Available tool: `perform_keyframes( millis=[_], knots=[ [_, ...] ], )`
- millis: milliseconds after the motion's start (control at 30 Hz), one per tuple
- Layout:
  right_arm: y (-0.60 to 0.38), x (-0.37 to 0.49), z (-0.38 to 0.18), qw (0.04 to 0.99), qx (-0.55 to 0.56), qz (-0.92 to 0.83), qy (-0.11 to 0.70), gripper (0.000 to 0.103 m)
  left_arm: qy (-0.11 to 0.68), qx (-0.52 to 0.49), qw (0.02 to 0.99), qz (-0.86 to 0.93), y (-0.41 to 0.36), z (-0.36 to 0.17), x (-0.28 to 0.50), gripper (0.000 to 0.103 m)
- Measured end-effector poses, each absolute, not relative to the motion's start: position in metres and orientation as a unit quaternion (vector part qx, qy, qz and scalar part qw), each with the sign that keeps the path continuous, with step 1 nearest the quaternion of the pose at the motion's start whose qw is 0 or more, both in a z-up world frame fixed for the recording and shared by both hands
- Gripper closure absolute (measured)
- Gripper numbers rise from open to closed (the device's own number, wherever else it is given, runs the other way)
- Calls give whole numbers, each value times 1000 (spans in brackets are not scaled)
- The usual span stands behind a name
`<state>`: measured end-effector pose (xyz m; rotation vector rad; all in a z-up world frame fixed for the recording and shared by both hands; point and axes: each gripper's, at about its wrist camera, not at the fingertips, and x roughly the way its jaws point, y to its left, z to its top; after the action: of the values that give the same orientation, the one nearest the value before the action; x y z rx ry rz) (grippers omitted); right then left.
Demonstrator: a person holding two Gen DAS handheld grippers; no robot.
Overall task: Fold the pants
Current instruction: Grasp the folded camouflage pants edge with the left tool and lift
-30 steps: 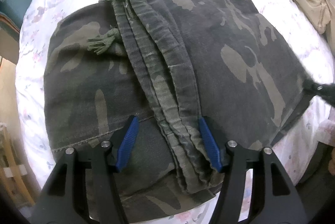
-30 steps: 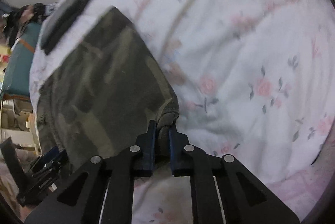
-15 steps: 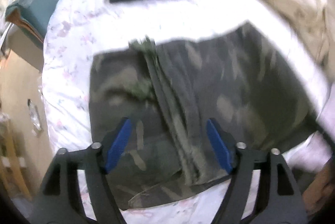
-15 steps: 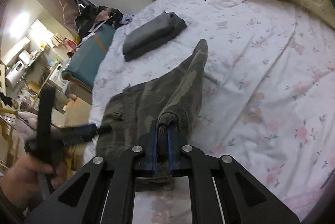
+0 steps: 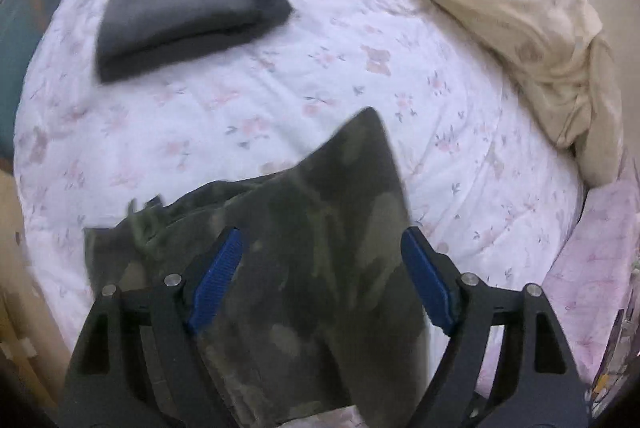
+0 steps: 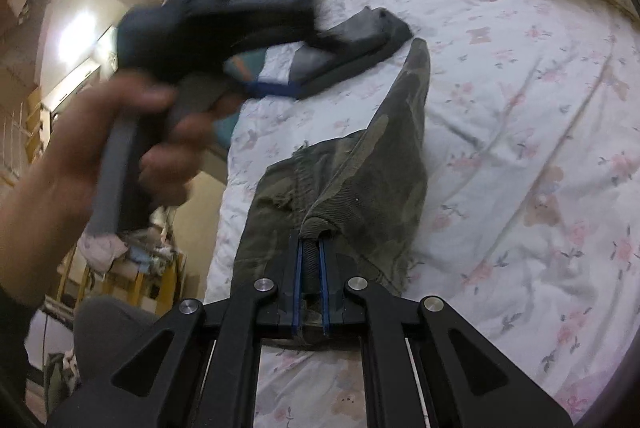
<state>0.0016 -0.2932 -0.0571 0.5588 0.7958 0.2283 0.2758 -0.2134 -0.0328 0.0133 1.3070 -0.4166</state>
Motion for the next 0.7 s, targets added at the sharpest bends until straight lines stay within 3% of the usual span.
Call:
perform_keyframes(
  millis=[200, 233, 267, 333, 433, 633, 700],
  knots=[
    [-280, 5, -58, 876, 247, 136, 391, 96, 609, 47, 764, -208, -255, -36, 290, 32],
    [-278, 4, -57, 877, 243, 140, 390, 96, 605, 76, 766, -203, -261, -37, 291, 46],
    [-276, 4, -55, 878, 237, 144, 389, 96, 606, 88, 765, -199, -262, -40, 289, 70],
    [-269, 3, -51, 881, 224, 157, 387, 96, 621, 108, 750, -200, -262, -47, 288, 93],
    [-261, 1, -47, 884, 209, 170, 382, 98, 602, 136, 762, -196, -249, -35, 282, 96],
    [-233, 0, -40, 868, 222, 222, 385, 99, 586, 97, 780, -197, -186, 2, 268, 98],
    [-201, 0, -33, 877, 167, 232, 387, 99, 581, 71, 787, -194, -154, 10, 261, 98]
  ],
)
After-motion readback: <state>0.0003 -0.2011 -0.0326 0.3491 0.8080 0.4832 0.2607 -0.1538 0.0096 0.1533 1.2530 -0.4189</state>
